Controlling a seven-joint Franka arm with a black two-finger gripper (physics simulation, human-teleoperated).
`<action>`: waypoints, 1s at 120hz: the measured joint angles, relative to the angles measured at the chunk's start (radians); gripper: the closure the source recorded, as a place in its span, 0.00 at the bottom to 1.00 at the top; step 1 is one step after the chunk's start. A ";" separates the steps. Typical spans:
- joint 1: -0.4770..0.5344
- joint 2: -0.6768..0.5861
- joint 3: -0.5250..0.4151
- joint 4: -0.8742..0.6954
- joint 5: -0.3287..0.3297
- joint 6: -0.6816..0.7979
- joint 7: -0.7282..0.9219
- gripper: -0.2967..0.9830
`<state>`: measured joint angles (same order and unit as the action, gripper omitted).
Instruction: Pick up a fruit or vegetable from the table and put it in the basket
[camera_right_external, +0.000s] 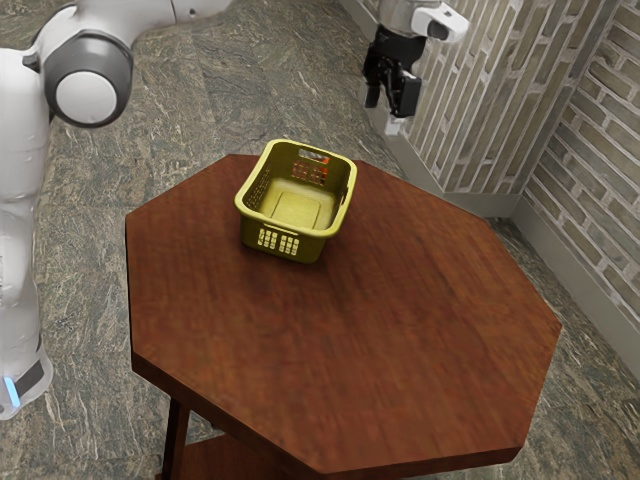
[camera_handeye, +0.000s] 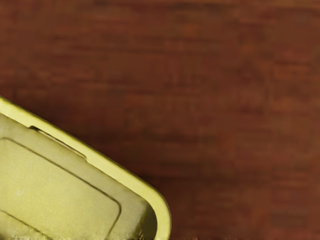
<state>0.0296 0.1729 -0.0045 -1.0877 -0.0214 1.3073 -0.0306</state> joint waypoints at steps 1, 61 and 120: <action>0.001 0.000 0.000 0.000 0.000 -0.001 0.000 0.24; 0.126 -0.015 0.095 -0.003 -0.150 -0.015 -0.343 0.24; 0.126 -0.039 0.155 -0.002 -0.212 0.037 -0.882 0.24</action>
<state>0.1561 0.1334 0.1506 -1.0896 -0.2334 1.3438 -0.9129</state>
